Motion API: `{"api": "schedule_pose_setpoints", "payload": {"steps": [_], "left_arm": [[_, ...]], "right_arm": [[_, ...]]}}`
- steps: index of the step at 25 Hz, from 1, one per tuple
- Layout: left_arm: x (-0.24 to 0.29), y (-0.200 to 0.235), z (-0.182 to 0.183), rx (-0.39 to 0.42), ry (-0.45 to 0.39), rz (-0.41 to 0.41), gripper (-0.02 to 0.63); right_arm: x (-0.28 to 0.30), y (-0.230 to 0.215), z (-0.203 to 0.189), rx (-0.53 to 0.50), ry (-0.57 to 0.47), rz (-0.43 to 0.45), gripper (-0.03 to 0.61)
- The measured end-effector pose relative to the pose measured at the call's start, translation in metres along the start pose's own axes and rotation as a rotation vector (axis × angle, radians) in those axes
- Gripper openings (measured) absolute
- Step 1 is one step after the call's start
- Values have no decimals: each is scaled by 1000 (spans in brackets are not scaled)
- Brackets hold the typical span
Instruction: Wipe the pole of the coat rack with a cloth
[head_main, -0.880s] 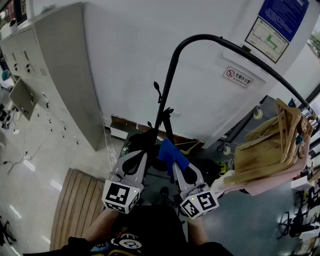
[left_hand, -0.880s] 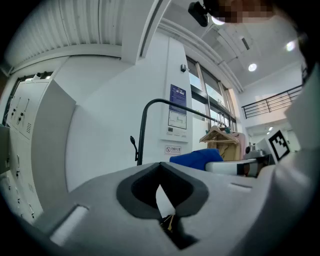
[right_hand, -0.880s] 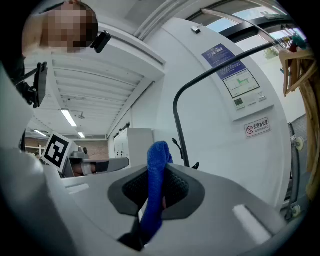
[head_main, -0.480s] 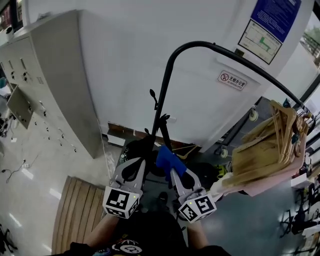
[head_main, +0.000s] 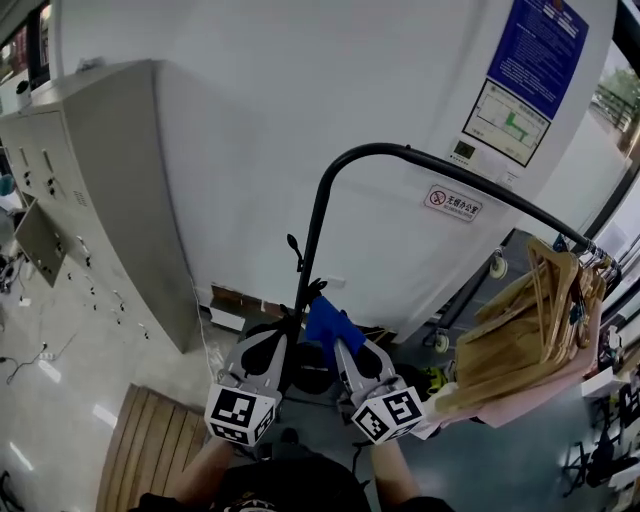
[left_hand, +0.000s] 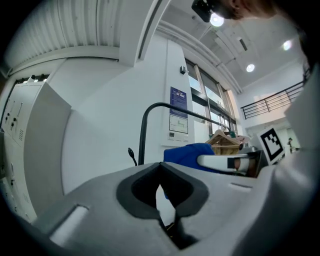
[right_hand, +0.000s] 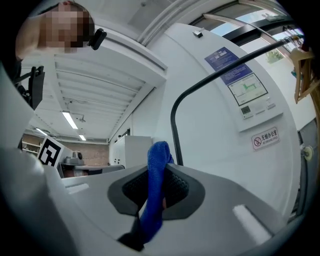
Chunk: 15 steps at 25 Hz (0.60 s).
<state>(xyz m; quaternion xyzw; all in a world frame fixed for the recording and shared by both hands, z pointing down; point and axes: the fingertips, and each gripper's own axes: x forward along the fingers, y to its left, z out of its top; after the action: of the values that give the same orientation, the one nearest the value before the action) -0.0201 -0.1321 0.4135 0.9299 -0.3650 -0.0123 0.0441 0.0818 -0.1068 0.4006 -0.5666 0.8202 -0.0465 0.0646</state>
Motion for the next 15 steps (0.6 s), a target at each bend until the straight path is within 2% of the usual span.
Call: {"api": "schedule_pose_setpoints", "payload": {"steps": [6, 9, 15], "left_arm": [[51, 9, 57, 35, -91, 30, 5], [71, 10, 79, 79, -133, 41, 5], [88, 11, 88, 117, -156, 87, 5]], "right_arm": [[59, -29, 67, -79, -106, 68, 40], [81, -40, 99, -99, -166, 104, 40], [113, -50, 174, -190, -310, 176, 40]]}}
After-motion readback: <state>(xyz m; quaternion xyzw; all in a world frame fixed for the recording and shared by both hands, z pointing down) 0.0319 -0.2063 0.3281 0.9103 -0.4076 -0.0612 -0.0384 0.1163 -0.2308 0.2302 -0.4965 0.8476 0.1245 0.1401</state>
